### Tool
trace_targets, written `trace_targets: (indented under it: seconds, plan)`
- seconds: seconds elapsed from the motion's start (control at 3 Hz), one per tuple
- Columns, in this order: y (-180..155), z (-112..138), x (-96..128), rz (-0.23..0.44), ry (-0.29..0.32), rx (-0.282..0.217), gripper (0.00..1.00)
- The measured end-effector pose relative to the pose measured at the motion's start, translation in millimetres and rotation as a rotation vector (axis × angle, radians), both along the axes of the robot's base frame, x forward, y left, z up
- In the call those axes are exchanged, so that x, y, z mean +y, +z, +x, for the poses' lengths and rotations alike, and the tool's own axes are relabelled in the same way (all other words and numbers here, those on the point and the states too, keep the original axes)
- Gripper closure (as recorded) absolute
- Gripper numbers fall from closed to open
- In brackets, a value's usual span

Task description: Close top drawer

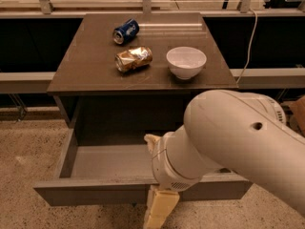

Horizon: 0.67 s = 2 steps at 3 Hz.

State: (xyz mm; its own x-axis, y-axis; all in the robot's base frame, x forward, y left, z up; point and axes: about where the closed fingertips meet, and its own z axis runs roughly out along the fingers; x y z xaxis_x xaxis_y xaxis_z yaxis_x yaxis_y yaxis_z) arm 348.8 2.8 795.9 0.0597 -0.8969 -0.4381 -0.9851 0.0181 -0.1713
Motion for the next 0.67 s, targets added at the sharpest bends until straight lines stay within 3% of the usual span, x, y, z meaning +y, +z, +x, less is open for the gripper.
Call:
trace_targets:
  seconds: [0.33, 0.67]
  plan:
    - [-6, 2, -1, -0.031, -0.019, 0.022, 0.00]
    - [-38, 6, -1, -0.067, -0.026, 0.027, 0.00]
